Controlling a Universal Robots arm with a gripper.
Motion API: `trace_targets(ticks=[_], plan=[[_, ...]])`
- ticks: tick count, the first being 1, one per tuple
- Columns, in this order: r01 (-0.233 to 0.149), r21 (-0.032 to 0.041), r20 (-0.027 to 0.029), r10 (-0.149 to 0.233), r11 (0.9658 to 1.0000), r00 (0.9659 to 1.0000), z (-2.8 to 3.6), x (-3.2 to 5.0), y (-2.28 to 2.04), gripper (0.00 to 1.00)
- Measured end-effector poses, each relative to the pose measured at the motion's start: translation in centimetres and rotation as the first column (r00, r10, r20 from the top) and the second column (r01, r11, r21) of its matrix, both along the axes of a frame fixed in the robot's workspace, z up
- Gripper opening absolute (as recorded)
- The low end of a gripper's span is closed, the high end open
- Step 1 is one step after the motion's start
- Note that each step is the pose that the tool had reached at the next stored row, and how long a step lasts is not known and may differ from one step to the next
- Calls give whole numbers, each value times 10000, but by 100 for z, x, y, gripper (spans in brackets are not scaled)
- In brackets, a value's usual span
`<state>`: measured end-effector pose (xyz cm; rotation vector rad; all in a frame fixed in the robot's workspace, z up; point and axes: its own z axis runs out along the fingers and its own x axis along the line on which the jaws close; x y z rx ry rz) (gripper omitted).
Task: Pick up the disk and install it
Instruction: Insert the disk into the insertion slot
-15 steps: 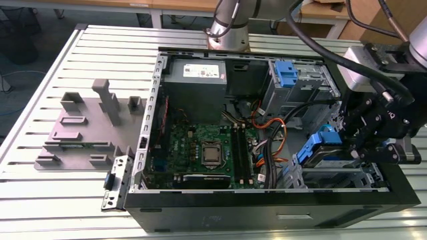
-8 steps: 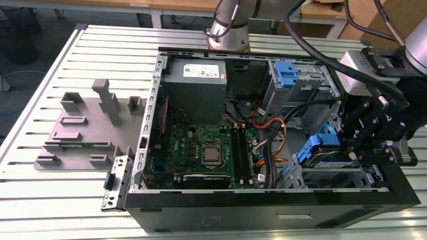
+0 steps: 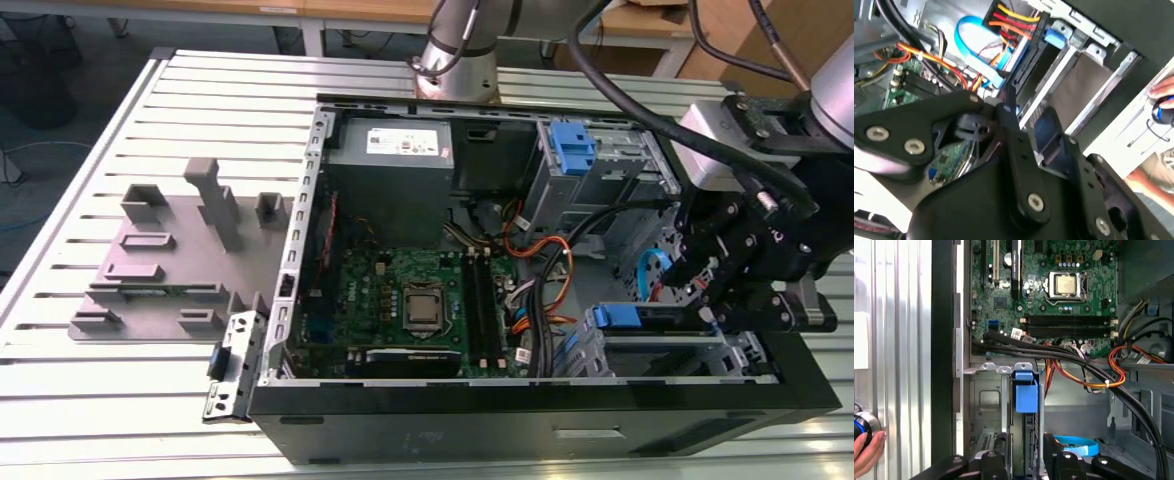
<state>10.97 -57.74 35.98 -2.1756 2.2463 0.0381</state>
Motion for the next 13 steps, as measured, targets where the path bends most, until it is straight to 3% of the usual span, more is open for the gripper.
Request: trace_targets(ticks=[4,13], plan=[[-2,12,24,2,10000,10000,-7,-1,0,42],[-101,39,380,99,9999,9992,-68,-66,8,42]])
